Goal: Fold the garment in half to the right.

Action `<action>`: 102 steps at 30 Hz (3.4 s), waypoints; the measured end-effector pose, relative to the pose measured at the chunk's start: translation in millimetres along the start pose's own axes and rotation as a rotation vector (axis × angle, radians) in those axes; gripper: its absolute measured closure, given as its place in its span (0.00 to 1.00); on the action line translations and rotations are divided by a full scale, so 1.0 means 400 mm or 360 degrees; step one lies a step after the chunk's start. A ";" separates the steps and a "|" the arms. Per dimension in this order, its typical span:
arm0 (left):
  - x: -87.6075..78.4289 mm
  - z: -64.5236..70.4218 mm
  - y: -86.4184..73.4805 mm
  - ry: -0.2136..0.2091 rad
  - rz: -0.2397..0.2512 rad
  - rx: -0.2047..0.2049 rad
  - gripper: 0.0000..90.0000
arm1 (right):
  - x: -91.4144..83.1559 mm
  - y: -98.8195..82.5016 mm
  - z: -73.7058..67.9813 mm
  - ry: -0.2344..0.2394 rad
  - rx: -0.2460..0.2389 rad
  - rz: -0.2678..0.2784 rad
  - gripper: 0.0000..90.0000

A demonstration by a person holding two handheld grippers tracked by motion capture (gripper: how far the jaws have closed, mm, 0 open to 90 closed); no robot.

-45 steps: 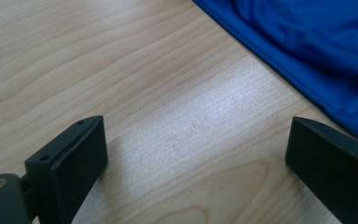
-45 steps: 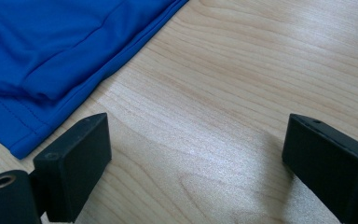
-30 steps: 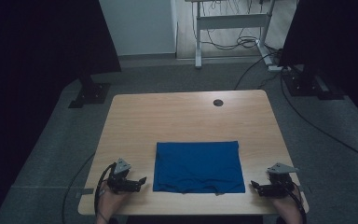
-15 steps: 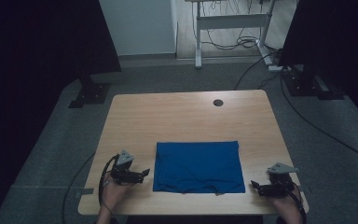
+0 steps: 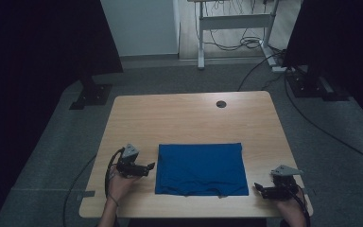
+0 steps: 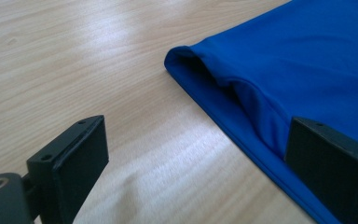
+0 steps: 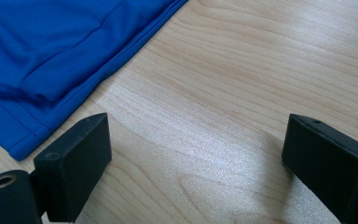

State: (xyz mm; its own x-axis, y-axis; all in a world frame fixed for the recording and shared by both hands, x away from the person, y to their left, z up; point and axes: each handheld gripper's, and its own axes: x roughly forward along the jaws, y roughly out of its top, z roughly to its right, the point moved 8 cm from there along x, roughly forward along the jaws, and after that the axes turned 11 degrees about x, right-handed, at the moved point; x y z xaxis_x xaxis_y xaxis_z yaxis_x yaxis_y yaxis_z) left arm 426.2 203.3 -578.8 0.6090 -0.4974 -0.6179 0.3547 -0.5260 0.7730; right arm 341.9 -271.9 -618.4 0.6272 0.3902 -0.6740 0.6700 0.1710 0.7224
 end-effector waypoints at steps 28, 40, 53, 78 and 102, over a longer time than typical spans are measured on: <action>0.129 -0.055 0.083 0.0034 0.0024 -0.0003 0.07 | 0.000 0.000 0.000 0.0000 0.0002 0.0004 0.09; 0.194 -0.078 0.070 0.0090 -0.0095 0.0008 0.08 | 0.000 0.000 -0.001 -0.0008 0.0009 0.0005 0.09; 0.189 -0.079 0.044 0.0058 -0.0134 -0.0071 0.08 | 0.001 0.001 -0.002 -0.0021 0.0019 0.0006 0.09; 0.175 -0.072 0.033 0.0031 -0.0130 -0.0061 0.09 | 0.026 0.039 -0.099 0.0136 -0.0095 -0.0001 0.09; 0.174 -0.072 0.033 0.0027 -0.0129 -0.0060 0.09 | 0.073 0.104 -0.224 0.0303 -0.0213 -0.0009 0.10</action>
State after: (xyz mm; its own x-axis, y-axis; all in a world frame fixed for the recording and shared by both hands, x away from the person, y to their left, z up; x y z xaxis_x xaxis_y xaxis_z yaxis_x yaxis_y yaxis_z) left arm 493.6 181.5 -607.5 0.5892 -0.4421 -0.6764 0.4296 -0.5376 0.7256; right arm 352.4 -172.3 -594.4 0.5285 0.5506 -0.6462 0.6070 0.2871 0.7411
